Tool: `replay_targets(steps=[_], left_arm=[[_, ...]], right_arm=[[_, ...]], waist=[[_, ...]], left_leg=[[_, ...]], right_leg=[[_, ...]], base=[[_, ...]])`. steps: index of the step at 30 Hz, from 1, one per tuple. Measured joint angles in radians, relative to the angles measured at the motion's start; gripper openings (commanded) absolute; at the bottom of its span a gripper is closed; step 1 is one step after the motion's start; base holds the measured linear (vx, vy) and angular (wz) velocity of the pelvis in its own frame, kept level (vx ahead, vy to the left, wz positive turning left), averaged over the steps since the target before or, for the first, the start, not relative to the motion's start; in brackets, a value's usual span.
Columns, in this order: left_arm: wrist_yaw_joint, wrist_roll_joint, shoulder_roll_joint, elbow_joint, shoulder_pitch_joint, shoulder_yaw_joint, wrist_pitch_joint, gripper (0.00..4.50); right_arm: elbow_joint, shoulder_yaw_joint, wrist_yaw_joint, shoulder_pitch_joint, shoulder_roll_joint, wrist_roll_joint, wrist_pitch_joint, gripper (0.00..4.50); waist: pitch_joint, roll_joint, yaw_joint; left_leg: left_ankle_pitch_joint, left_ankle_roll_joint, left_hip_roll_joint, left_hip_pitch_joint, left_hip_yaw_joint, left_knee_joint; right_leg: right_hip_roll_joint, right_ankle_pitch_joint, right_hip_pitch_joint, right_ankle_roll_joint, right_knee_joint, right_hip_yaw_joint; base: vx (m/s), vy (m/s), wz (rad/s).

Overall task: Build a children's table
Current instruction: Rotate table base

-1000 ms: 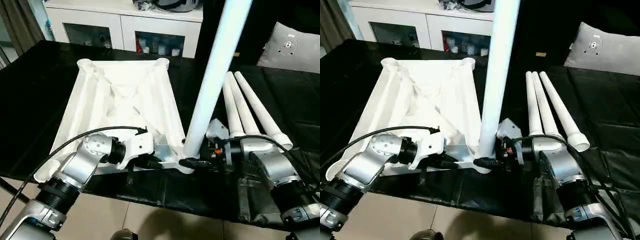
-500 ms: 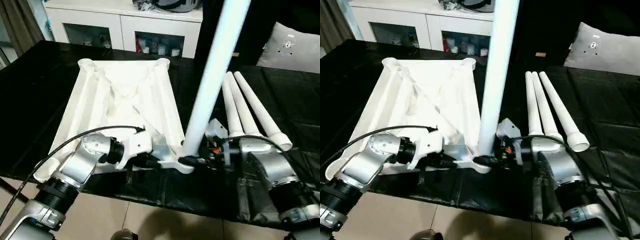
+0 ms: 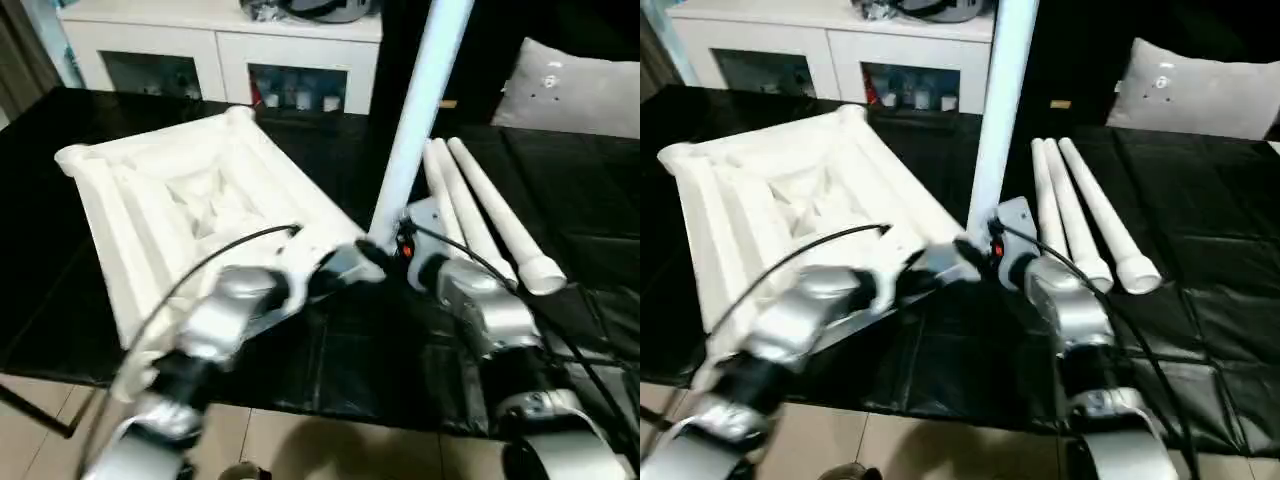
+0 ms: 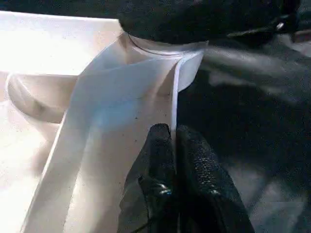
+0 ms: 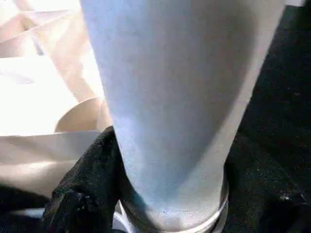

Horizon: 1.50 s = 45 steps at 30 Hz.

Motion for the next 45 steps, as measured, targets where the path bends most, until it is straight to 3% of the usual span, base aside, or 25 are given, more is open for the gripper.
replay_targets(steps=[8, 14, 15, 20, 24, 28, 32, 35, 37, 40, 42, 45], left_arm=[[0.003, 0.025, 0.032, 0.035, -0.008, -0.031, -0.088, 0.00], [0.112, 0.046, 0.024, 0.201, -0.099, -0.006, -0.172, 0.00], [0.125, 0.047, 0.021, 0.227, -0.115, 0.006, -0.178, 0.27], [0.144, 0.013, 0.009, 0.264, -0.147, 0.074, -0.217, 0.58], [0.170, -0.018, -0.004, 0.260, -0.171, 0.108, -0.283, 0.58], [0.183, -0.038, 0.006, 0.242, -0.168, 0.137, -0.277, 0.58], [0.164, -0.020, 0.089, 0.112, -0.121, 0.137, -0.213, 0.58], [0.165, 0.023, 0.196, 0.008, -0.073, 0.139, -0.148, 0.58], [0.166, 0.044, 0.240, -0.016, -0.061, 0.153, -0.115, 0.58], [0.143, 0.090, 0.377, -0.119, 0.004, 0.164, -0.029, 0.58], [0.140, 0.113, 0.453, -0.149, 0.024, 0.208, 0.024, 0.58], [0.118, 0.177, 0.582, -0.205, 0.074, 0.215, 0.081, 0.58]], right_arm=[[-0.053, 0.003, 0.003, 0.045, 0.002, -0.014, -0.017, 4.06], [-0.150, 0.016, 0.044, 0.158, -0.017, 0.010, -0.006, 4.42], [-0.154, 0.015, 0.043, 0.167, -0.015, 0.012, -0.001, 4.47], [-0.229, -0.005, 0.026, 0.181, -0.019, 0.027, 0.021, 4.50], [-0.274, 0.009, 0.026, 0.189, -0.012, 0.039, 0.019, 4.50], [-0.276, 0.014, 0.018, 0.219, -0.009, 0.038, 0.015, 4.50], [-0.276, 0.041, 0.001, 0.220, -0.012, 0.010, 0.053, 4.50], [-0.276, 0.073, 0.016, 0.220, -0.009, 0.008, 0.073, 4.50], [-0.276, 0.080, 0.019, 0.220, -0.008, 0.008, 0.078, 4.50], [-0.282, 0.104, 0.030, 0.214, 0.011, 0.009, 0.093, 4.50], [-0.284, 0.111, 0.035, 0.216, 0.008, 0.008, 0.096, 4.50], [-0.285, 0.122, 0.038, 0.214, 0.013, 0.007, 0.096, 4.50]], waist=[[0.001, 0.002, 0.001], [0.003, 0.004, -0.007], [0.003, 0.004, -0.008], [0.003, 0.005, 0.003], [0.003, 0.005, 0.012], [0.003, 0.005, 0.015], [0.003, 0.005, 0.007], [0.003, 0.005, -0.002], [0.003, 0.005, 0.001], [0.003, 0.005, -0.003], [0.003, 0.004, 0.000], [0.003, 0.003, 0.005]], left_leg=[[0.000, 0.000, 0.000, 0.001, 0.000, 0.000], [0.000, 0.000, 0.000, -0.001, 0.000, 0.000], [0.000, 0.000, 0.000, -0.003, 0.000, 0.000], [0.003, 0.006, 0.000, -0.018, -0.001, 0.003], [0.002, 0.006, 0.000, -0.015, -0.001, 0.004], [0.000, 0.002, 0.000, -0.013, -0.001, 0.006], [0.001, 0.001, 0.000, -0.012, -0.001, 0.005], [0.001, 0.000, 0.001, -0.012, -0.001, 0.005], [0.002, 0.000, 0.001, -0.013, -0.001, 0.004], [0.001, 0.000, 0.001, -0.013, 0.000, 0.004], [0.001, 0.000, 0.001, -0.014, 0.000, 0.004], [0.001, 0.000, 0.001, -0.013, -0.001, 0.004]], right_leg=[[0.000, 0.000, 0.000, 0.000, 0.001, 0.000], [0.000, 0.001, -0.001, 0.002, -0.001, 0.000], [0.000, 0.002, -0.003, 0.002, -0.001, 0.000], [0.000, 0.002, -0.016, 0.003, 0.002, -0.001], [0.000, 0.002, -0.013, 0.003, 0.002, -0.001], [-0.001, 0.004, -0.010, 0.003, 0.002, -0.001], [0.000, 0.005, -0.011, 0.003, 0.003, 0.000], [0.001, 0.005, -0.012, 0.003, 0.004, 0.000], [0.001, 0.005, -0.012, 0.004, 0.003, 0.000], [0.001, 0.005, -0.014, 0.004, 0.003, 0.000], [0.001, 0.005, -0.014, 0.004, 0.003, 0.000], [0.001, 0.005, -0.013, 0.004, 0.002, 0.000]], base=[[0.000, 0.000, 0.00], [0.000, 0.000, 0.00], [0.000, 0.000, 0.00], [0.000, 0.000, 0.00], [0.000, 0.000, 0.00], [0.000, 0.000, 0.00], [0.000, 0.000, 0.00], [0.000, 0.000, 0.00], [0.000, 0.000, 0.00], [0.000, 0.000, 0.00], [0.000, 0.000, 0.00], [0.000, 0.000, 0.00]])
